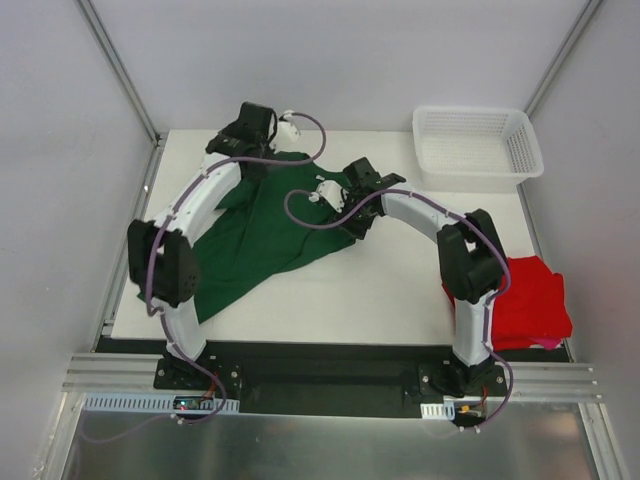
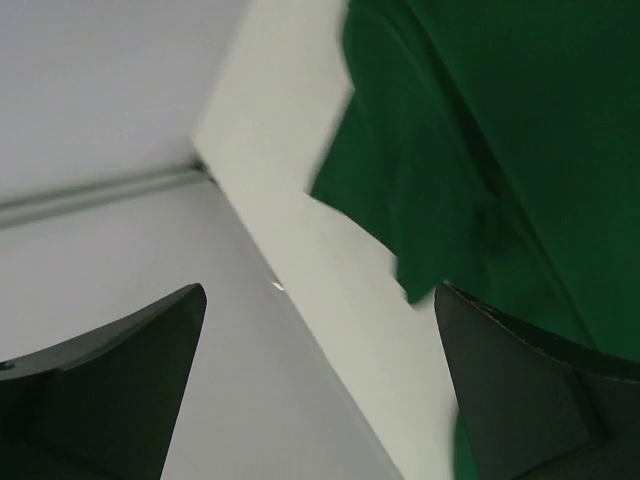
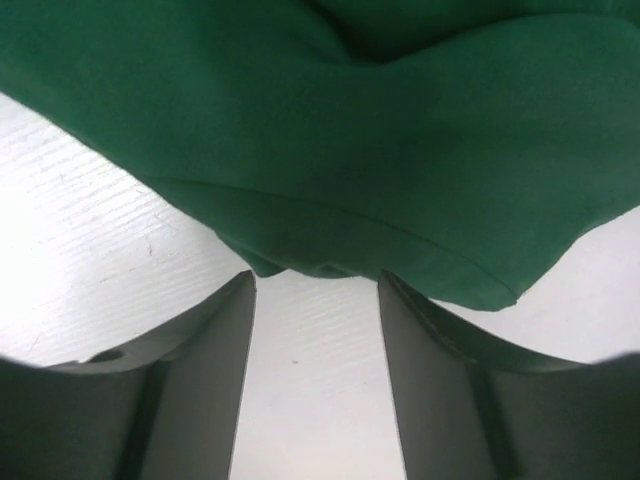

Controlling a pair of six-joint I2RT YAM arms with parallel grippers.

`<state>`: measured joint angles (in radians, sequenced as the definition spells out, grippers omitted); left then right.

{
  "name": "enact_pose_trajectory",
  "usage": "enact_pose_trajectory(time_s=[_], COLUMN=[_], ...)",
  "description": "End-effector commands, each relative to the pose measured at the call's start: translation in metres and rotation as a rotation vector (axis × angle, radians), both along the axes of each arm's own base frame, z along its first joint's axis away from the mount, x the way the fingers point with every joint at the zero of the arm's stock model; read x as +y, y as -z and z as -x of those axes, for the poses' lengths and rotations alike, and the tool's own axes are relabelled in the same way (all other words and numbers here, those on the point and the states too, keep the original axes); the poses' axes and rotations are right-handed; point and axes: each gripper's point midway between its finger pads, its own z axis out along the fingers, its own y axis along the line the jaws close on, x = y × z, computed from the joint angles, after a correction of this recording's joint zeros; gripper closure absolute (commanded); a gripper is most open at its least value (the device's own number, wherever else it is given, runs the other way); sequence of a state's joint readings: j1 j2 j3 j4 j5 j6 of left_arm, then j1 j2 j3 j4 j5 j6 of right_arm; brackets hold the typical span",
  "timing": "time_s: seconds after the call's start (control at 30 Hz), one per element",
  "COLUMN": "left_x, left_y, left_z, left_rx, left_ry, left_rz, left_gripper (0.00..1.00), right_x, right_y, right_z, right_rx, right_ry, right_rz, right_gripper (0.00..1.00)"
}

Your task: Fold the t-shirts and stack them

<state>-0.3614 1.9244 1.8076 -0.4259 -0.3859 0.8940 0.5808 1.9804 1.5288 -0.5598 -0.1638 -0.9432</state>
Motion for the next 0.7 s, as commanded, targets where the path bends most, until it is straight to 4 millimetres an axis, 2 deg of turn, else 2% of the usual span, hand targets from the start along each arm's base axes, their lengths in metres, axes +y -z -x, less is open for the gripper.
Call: enact_pose_trajectory(time_s=[0.0, 0.03, 0.1, 0.13, 0.17, 0.23, 0.3, 0.47, 0.53, 0.57, 0.6, 0.63, 0.67], left_x=[-0.007, -0.008, -0.024, -0.027, -0.029, -0.031, -0.032, -0.030, -0.031, -0.033, -0.035, -0.034, -0.034], left_y=[0.079, 0.087, 0.094, 0.099, 0.102, 0.105, 0.105, 0.108, 0.114, 0.116, 0.119, 0.124, 0.127], left_z=[0.149, 0.169, 0.197, 0.212, 0.218, 0.224, 0.223, 0.223, 0.226, 0.228, 0.229, 0.232, 0.233], left_rx=[0.553, 0.627, 0.749, 0.793, 0.809, 0.830, 0.829, 0.836, 0.859, 0.872, 0.883, 0.896, 0.903], left_ry=[-0.103, -0.154, -0.151, -0.164, -0.165, -0.199, -0.198, -0.181, -0.187, -0.188, -0.197, -0.207, -0.212], left_rz=[0.286, 0.355, 0.467, 0.496, 0.511, 0.533, 0.538, 0.517, 0.522, 0.533, 0.539, 0.536, 0.537], left_gripper=[0.01, 0.01, 0.01, 0.01, 0.01, 0.01, 0.01, 0.01, 0.01, 0.01, 0.01, 0.01, 0.01], right_x=[0.012, 0.011, 0.014, 0.014, 0.014, 0.015, 0.013, 0.002, -0.002, -0.003, -0.003, -0.001, -0.003], right_y=[0.001, 0.010, 0.010, 0.015, 0.017, 0.016, 0.024, 0.019, 0.006, 0.001, -0.014, -0.022, -0.025], right_z=[-0.013, -0.007, -0.009, -0.005, -0.005, -0.004, -0.003, 0.000, 0.001, 0.003, 0.002, 0.002, 0.004], right_rx=[0.001, 0.042, 0.054, 0.077, 0.086, 0.105, 0.136, 0.145, 0.129, 0.122, 0.093, 0.076, 0.070], right_ry=[0.019, 0.014, -0.004, -0.013, -0.020, -0.032, -0.034, -0.042, -0.031, -0.029, -0.024, -0.007, 0.005], right_rz=[-0.006, 0.008, 0.008, 0.012, 0.019, 0.029, 0.060, 0.118, 0.117, 0.114, 0.090, 0.066, 0.061], right_gripper=[0.47, 0.47, 0.48, 0.48, 0.49, 0.51, 0.62, 0.79, 0.73, 0.74, 0.89, 0.97, 0.92])
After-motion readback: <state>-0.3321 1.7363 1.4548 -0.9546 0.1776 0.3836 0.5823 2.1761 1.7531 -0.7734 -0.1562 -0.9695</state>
